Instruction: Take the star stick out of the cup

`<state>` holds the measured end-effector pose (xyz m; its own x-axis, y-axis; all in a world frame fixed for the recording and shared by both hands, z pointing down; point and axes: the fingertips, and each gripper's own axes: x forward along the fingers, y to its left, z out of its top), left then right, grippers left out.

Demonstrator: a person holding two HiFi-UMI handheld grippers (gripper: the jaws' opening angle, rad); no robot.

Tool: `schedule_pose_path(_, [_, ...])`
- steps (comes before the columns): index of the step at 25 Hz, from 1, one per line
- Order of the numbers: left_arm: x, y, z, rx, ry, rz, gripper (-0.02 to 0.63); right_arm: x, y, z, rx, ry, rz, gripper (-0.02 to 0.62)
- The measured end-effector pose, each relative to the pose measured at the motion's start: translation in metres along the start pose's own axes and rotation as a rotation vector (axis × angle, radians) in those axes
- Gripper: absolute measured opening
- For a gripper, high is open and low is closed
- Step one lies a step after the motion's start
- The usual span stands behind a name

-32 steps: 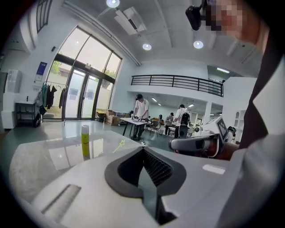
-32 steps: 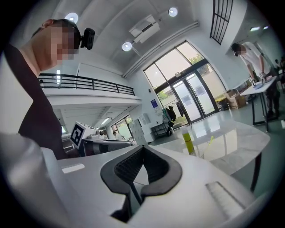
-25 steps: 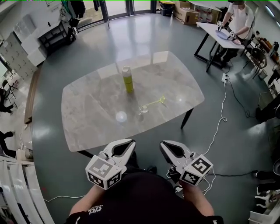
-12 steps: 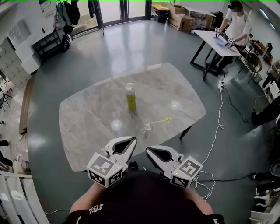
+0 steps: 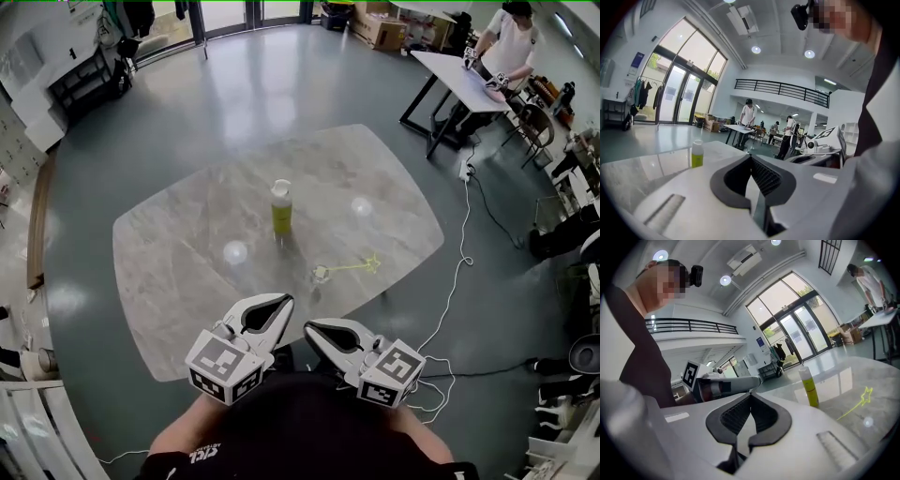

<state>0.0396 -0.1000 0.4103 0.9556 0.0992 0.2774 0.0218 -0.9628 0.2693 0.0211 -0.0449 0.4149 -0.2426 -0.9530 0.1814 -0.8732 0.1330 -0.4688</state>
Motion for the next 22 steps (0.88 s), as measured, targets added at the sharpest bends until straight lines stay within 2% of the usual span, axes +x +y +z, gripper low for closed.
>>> schedule_pose_path(5, [0.029,0.013,0.002,-0.007,0.008,-0.002,0.002,0.003,-0.029,-0.004,0.016,0.035,-0.011,0.015])
schedule_pose_path(12, [0.056,0.016,-0.009,-0.015,0.003,0.001,0.002,-0.003,-0.059,-0.015,0.043,0.011,-0.051,0.015])
schedule_pose_path(22, [0.082,0.02,-0.042,-0.01,0.046,-0.051,0.002,-0.009,-0.106,-0.041,0.046,0.005,-0.168,0.015])
